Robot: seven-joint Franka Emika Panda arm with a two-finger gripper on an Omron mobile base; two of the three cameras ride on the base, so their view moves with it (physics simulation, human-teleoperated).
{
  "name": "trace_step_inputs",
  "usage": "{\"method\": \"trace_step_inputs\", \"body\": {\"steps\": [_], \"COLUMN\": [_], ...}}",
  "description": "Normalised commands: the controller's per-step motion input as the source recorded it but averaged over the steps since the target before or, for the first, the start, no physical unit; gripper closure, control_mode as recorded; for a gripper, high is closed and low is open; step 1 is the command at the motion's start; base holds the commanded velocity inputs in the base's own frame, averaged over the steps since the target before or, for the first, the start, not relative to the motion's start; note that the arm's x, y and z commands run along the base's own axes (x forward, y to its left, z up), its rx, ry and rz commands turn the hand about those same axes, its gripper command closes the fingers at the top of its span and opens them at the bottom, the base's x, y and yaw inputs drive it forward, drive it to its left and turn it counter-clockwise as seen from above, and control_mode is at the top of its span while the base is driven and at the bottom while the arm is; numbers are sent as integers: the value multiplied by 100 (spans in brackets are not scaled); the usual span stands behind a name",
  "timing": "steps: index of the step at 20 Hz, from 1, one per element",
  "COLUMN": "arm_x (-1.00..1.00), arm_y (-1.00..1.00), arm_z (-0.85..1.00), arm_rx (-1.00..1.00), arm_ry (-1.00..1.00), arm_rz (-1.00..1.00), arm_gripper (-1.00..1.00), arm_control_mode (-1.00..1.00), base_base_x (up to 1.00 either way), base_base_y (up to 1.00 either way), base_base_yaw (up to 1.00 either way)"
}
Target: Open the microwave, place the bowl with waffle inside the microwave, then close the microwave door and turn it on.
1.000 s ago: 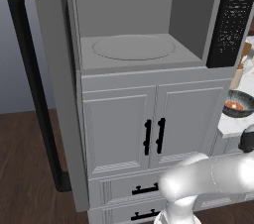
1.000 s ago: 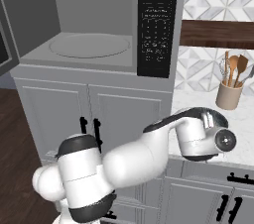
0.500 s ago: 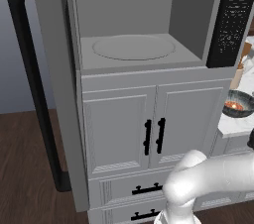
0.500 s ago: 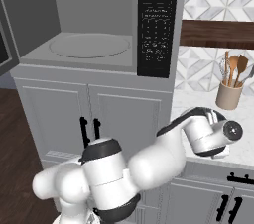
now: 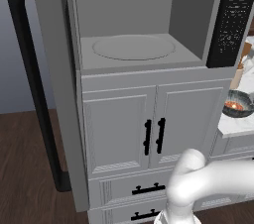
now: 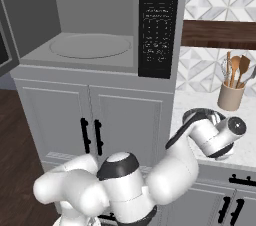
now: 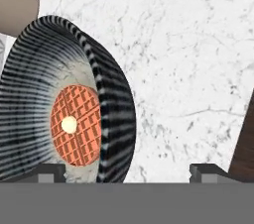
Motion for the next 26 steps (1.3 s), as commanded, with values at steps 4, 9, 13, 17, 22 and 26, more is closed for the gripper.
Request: {"method": "trace_step_inputs", "body": {"steps": [4, 9, 13, 17, 22, 26], "arm_x": [29, 31, 29, 13, 2, -3], "arm_y": [0, -1, -2, 0, 0, 0], "arm_z": [-21, -23, -24, -21, -19, -13], "arm_rx": [0, -1, -2, -3, -3, 0], "arm_ry": [1, 5, 11, 10, 4, 0], "arm_rz": [0, 0, 0, 0, 0, -1], "arm_gripper": [-100, -100, -100, 100, 100, 100], "arm_control_mode": [-100, -100, -100, -100, -100, -100], "base_base_x": [0, 0, 0, 0, 0, 0], "base_base_y": [0, 0, 0, 0, 0, 0], "base_base_yaw": [0, 0, 0, 0, 0, 0]}}
